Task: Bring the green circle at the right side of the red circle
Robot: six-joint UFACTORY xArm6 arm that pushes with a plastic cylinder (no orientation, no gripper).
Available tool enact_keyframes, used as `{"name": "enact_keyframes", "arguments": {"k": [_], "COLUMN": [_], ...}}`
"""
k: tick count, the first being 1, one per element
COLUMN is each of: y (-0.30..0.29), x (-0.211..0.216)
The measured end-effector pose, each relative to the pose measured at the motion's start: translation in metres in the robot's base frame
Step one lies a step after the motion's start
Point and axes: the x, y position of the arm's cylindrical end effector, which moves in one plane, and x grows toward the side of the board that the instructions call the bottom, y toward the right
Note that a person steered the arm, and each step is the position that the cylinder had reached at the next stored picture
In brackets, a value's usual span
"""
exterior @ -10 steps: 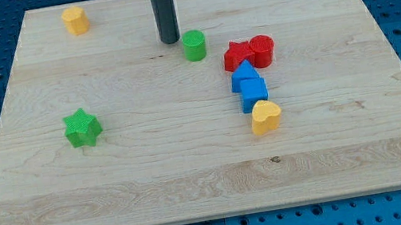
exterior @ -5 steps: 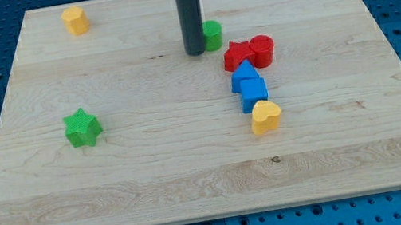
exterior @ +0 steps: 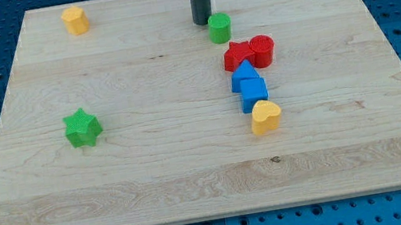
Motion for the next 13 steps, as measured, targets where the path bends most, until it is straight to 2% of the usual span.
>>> {"name": "enact_keyframes", "arguments": {"k": [2, 3, 5, 6, 9, 13], "y": [-0.005, 0.019, 0.019, 0.063, 0.113, 0.116], "x": [0.043, 0.043, 0.01, 0.01, 0.016, 0.044]}}
